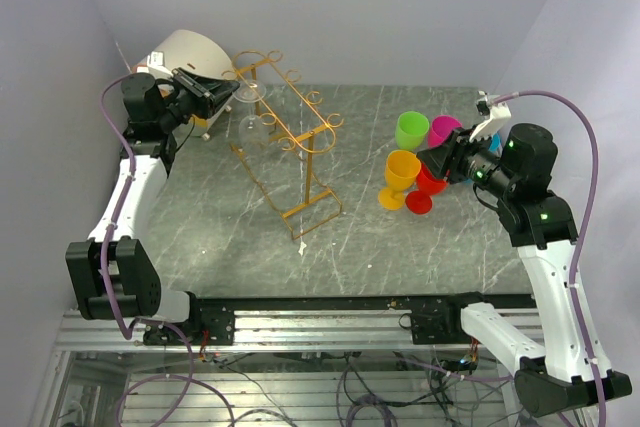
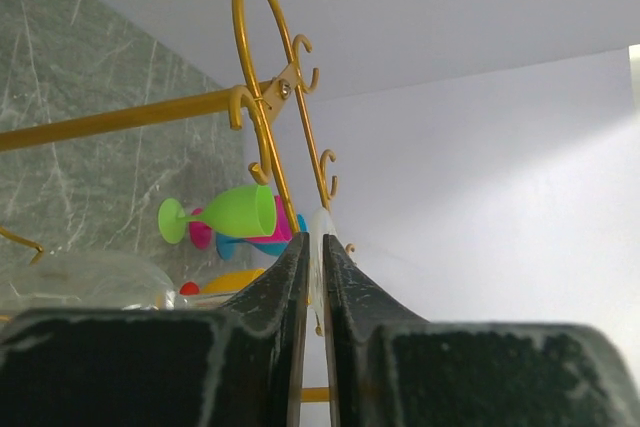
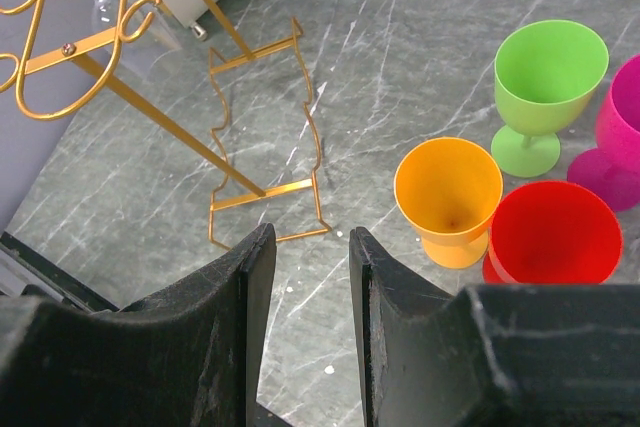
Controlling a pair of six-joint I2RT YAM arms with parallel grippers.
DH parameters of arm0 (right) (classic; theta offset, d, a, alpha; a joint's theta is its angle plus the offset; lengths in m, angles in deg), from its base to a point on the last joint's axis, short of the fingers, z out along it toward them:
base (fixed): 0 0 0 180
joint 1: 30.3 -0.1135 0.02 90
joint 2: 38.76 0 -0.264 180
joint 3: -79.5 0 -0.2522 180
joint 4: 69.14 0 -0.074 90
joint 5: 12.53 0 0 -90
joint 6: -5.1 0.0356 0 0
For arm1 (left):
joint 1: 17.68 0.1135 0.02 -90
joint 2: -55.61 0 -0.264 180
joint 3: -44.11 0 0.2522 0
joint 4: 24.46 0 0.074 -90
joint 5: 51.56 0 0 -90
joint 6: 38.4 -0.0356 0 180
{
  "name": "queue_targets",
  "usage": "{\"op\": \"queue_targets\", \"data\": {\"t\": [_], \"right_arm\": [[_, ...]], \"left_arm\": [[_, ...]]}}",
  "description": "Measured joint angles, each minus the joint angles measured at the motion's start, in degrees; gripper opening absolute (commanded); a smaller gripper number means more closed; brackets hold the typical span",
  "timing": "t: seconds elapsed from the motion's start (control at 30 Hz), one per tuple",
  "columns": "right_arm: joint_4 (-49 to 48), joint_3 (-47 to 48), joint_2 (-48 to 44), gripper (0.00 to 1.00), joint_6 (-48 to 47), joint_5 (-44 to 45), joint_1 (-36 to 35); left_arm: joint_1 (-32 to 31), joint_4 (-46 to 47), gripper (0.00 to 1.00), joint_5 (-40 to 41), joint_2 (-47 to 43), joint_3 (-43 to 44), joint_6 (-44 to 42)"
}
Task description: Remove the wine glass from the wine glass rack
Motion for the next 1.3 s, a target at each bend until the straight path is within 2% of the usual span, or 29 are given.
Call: {"op": "queue_targets", "data": {"t": [0.3, 0.8, 0.9, 1.07, 1.3], "right_arm": [[-0.09, 0.0, 0.02, 0.36, 0.02, -0.02, 0.0], [-0.15, -0.22, 0.04, 0.36, 0.46, -0.04, 0.0], [-0.17, -0.35, 0.02, 0.36, 0.48, -0.04, 0.0], [-0.31, -0.55, 0.02, 0.36, 0.68, -0.04, 0.0], [-0.57, -0.76, 0.0, 0.37, 0.92, -0.2, 0.0]], "left_arm": [[0.0, -0.13, 0.1, -0.48, 0.07, 1.11, 0.04], [0.0, -1.64, 0.07, -0.5, -0.17, 1.49, 2.23], [0.0, -4.33, 0.1, -0.52, -0.22, 2.43, 0.52], [0.0, -8.92, 0.24, -0.52, -0.26, 4.85, -3.43], [0.0, -15.69, 0.27, -0.61, -0.42, 7.87, -8.74]]}}
